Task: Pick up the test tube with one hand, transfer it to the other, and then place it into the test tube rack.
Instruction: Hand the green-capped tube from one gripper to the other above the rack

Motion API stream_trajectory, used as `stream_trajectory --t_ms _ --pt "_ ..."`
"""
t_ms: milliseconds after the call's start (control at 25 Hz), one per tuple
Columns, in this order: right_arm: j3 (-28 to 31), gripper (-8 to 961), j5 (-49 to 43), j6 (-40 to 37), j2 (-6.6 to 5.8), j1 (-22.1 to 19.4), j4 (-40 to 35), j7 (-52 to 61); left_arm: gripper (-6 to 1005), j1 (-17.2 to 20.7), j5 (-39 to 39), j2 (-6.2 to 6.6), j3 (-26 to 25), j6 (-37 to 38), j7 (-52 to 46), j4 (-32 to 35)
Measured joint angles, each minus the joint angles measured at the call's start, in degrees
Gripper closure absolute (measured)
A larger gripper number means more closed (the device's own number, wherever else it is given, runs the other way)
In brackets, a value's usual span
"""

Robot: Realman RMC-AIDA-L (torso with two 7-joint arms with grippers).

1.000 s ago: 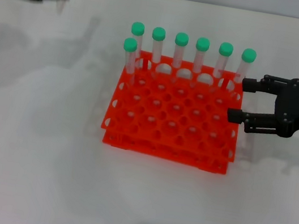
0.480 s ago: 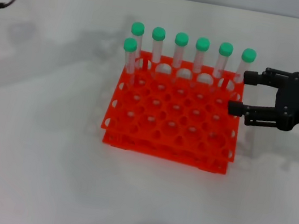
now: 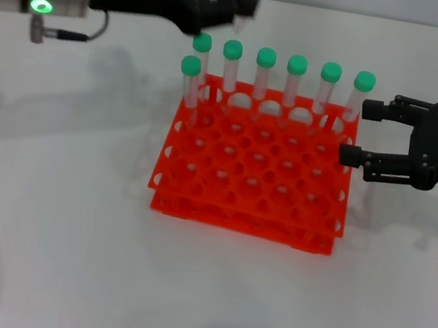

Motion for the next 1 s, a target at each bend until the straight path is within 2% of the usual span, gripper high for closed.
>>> stream_trajectory --t_ms 200,560,1000 --pt "0.3 112 0.78 -0.06 -0.15 -0.84 -0.19 -0.5 795 -0.3 0.45 -0.13 5.3 -0.37 -0.34 0.08" --pt "4.99 111 0.97 -2.59 -0.03 -1.68 -0.08 -0.73 793 0.38 0.81 -0.41 5.81 -0.46 0.93 -0.18" --pt "6.62 111 3.81 -2.39 -0.1 -1.54 -0.69 -0.55 790 0.45 0.84 -0.54 5.89 0.04 1.35 -0.05"
